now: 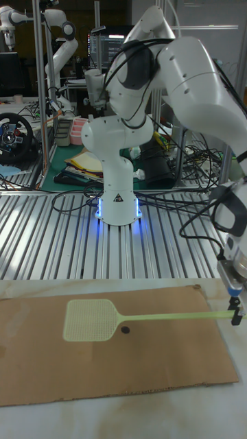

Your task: Swat with a flyswatter

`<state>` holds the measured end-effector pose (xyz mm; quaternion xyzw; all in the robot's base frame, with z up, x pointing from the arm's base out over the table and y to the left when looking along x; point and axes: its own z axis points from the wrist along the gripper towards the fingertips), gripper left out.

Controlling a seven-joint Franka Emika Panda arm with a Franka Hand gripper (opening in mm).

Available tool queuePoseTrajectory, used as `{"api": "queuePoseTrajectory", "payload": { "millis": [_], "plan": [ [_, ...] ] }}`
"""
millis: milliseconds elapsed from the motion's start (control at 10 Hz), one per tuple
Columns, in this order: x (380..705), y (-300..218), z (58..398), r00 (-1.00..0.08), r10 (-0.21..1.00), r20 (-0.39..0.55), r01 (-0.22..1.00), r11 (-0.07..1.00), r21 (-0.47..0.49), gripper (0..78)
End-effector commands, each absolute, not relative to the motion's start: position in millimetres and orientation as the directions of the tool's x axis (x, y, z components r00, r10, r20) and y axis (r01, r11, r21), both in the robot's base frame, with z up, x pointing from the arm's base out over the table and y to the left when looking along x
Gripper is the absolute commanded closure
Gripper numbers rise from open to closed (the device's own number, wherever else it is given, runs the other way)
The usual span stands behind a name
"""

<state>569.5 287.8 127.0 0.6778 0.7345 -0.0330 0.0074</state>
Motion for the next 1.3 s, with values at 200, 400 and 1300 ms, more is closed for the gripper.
{"api": "queuePoseTrajectory", "payload": {
  "millis": [200, 400, 1300],
  "plan": [
    [561.5, 323.7, 124.8, -0.034, 0.999, -0.031, 0.999, 0.033, -0.030, 76.4],
    [559.3, 329.5, 122.5, -0.033, 0.999, 0.026, 0.999, 0.033, -0.025, 76.4],
    [567.1, 343.1, 95.0, 0.037, 0.986, 0.163, 0.998, -0.045, 0.044, 76.4]
  ]
}}
